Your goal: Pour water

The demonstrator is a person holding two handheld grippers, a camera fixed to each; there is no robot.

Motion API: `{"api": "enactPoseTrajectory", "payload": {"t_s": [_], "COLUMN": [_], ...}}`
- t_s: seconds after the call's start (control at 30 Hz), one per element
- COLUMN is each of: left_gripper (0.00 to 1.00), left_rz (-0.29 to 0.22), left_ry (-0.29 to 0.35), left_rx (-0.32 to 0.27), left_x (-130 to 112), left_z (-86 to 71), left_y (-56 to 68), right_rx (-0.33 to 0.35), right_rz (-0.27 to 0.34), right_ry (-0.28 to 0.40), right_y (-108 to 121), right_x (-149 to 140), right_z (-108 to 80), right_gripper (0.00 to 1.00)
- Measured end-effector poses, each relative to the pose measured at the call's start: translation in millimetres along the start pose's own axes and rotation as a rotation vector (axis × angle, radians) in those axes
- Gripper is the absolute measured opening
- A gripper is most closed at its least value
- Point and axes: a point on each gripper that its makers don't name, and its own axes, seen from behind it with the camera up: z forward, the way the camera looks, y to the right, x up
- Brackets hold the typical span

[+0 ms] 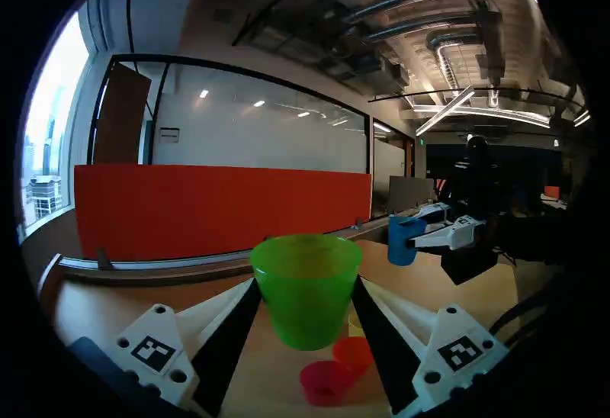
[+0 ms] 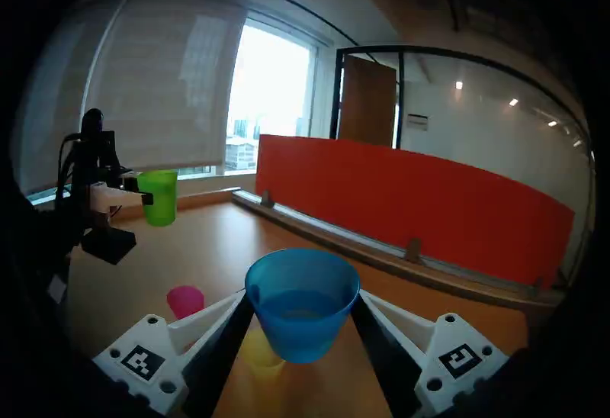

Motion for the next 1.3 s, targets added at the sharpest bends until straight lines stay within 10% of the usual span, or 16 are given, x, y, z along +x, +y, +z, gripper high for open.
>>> {"api": "enactPoseTrajectory", "payload": {"t_s": [1.3], "left_gripper": [0.82], "left_rz": [0.007], "left_ry": [-0.007], "left_rx": [-0.016], "left_x": [0.5], "left_z": [-0.6], "left_y": [5.7], "right_rx": [0.019], "right_rz": [0.000], "right_ry": [0.165], "right_y": [-14.9], "right_x": [33.6], "right_z": [3.4], "right_gripper": [0.89]}}
